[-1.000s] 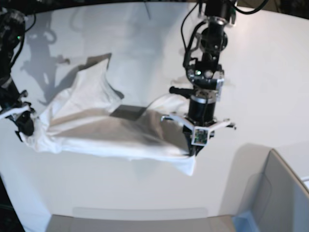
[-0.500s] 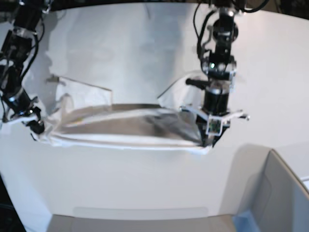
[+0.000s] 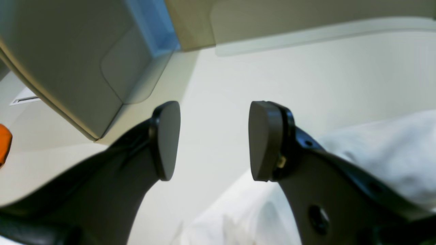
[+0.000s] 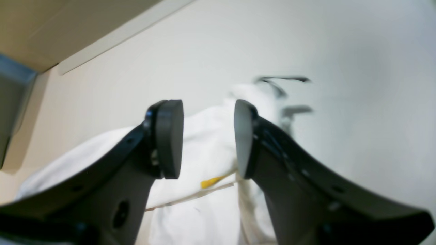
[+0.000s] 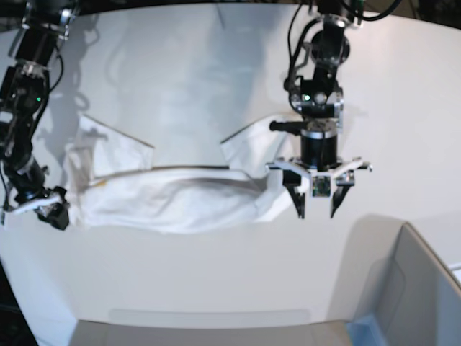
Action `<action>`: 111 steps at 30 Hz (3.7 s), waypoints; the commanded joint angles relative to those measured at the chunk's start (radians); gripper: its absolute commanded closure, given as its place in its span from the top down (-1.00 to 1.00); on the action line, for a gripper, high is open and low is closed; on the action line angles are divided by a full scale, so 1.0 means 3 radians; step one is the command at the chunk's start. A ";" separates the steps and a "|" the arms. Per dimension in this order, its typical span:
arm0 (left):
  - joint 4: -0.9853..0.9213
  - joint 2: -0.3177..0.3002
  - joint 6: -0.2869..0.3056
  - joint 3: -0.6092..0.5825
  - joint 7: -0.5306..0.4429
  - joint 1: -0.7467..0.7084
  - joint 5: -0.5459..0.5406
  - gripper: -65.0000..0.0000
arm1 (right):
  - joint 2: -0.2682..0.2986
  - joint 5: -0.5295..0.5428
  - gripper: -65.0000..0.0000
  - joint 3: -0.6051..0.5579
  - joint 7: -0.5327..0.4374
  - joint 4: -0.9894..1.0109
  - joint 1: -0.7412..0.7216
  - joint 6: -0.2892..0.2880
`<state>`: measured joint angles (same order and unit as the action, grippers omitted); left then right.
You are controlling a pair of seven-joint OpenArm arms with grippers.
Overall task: Layout the t-shirt on the table in an organized manner, then fold the t-shirt properly
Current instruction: 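Grasp the opposite t-shirt edge with the left gripper, then regrasp the t-shirt edges with both grippers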
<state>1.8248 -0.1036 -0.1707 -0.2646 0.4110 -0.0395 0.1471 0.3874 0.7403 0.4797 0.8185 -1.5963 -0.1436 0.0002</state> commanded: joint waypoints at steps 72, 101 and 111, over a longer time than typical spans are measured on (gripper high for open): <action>-0.0464 -0.0404 -0.0022 -0.1877 0.1118 0.0063 0.0034 -0.02 | -0.0895 0.0016 -1.00 0.0557 0.0353 0.0158 0.0701 0.0339; -0.1180 -0.0210 -0.0027 -0.1432 0.1036 0.0564 0.0014 -1.00 | -0.0680 -0.0440 -1.00 0.0076 0.0271 -0.0175 0.0706 0.0339; 0.0313 -0.0205 -0.0022 -0.0486 0.0796 -0.0040 0.0014 -1.00 | -0.0665 -0.1166 -1.00 -0.0302 -0.0133 -0.1182 0.0696 0.0339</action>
<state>1.9018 -0.1638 -0.1696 -0.4133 0.6746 -0.0620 0.1368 0.1780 0.3836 0.3870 0.8116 -1.9282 0.0849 0.1104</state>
